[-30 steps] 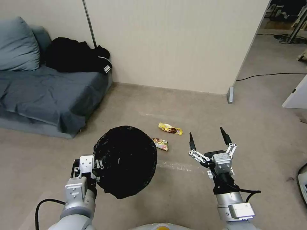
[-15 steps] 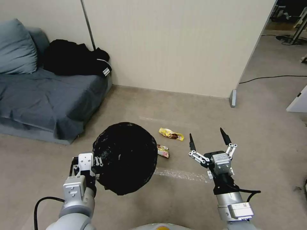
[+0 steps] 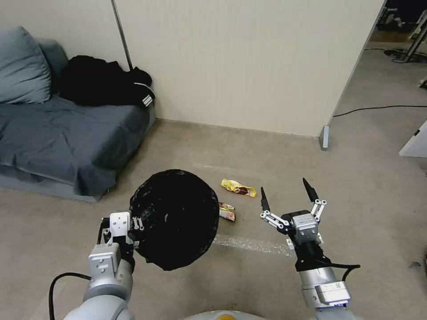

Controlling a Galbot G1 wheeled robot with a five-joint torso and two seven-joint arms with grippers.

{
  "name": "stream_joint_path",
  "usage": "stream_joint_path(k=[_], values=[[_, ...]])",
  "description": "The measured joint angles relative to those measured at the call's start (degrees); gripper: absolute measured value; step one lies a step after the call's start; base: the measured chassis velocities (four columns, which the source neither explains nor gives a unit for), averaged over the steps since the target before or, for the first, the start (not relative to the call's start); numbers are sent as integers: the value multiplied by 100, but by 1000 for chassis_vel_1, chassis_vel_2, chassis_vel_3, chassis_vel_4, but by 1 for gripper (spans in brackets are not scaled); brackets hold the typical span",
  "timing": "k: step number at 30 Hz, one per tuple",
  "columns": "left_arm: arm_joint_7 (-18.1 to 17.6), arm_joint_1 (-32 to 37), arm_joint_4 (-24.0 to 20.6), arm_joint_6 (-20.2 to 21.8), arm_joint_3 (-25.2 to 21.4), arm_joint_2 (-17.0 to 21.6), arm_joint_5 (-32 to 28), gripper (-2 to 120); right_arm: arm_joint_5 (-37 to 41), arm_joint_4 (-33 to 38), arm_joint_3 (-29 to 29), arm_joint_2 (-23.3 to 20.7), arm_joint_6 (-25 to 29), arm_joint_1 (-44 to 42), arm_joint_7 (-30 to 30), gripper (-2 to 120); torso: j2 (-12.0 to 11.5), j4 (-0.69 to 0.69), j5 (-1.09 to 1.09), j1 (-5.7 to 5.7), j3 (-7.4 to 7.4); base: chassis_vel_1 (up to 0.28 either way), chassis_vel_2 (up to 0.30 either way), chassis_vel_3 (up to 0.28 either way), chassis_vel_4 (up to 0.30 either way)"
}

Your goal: Pick up the trash bin, then pick up the garbage from the floor and place it into the trash bin.

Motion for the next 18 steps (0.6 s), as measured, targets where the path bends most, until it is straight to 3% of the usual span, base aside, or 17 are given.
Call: stream_joint_path(k=[4,8,9,12,18], values=[[26,-76,2,0,-124,44,-106,1,184,-228,185,-58,-332,576,46,100,0,0,2,0,0,0,0,0,0],[31,-149,6,14,-316,78,-202,1,629,-668,192,-819,-861,1385,98,100,0,1,1,0,0,0,0,0,0],[31,-149,6,14,-316,78,-202,1,629,-668,192,-819,-861,1385,98,100,0,1,1,0,0,0,0,0,0],[53,-132,37,41,-357,39,-193,1,1037,-1309,23,-1378,-1207,2098,50,100,0,0,1,0,0,0,0,0,0],[57,-78,96,45,-429,16,-167,1,1446,-2283,-497,-1979,-1364,2936,-4,100,0,2,3,1,1,0,0,0,0]])
